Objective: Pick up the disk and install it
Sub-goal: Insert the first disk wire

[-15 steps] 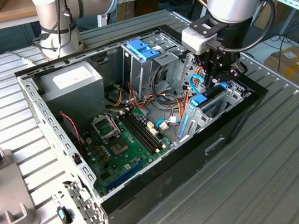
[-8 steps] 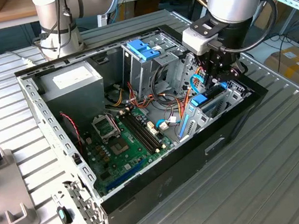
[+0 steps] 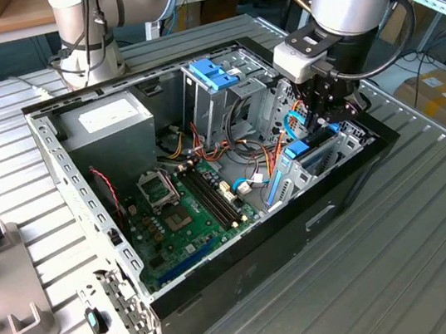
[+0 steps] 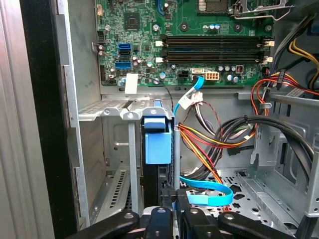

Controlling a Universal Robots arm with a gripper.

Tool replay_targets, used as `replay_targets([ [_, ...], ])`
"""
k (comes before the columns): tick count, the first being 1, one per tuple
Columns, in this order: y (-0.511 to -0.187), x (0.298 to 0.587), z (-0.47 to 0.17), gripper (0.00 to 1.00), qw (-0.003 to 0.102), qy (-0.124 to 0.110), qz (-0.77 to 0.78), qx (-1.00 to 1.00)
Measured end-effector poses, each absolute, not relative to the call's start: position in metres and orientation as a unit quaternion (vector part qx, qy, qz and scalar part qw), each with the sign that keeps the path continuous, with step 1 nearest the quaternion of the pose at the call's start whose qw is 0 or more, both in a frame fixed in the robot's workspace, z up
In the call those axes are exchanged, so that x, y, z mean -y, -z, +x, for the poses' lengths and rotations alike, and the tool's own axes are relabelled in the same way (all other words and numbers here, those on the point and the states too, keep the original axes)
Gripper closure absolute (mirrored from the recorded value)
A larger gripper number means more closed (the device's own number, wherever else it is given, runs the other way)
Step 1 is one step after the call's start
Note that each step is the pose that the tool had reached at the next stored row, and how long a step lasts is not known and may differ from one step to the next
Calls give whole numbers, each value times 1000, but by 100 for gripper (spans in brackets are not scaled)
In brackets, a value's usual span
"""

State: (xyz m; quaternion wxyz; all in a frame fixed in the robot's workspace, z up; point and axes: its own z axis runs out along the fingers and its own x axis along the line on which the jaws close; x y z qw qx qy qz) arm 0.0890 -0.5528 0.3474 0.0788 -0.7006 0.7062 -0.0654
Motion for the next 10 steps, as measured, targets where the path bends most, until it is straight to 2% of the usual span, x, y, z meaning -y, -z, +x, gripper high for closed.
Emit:
replay_targets([
  [10, -348, 558, 89, 84, 83, 61, -704, -703],
])
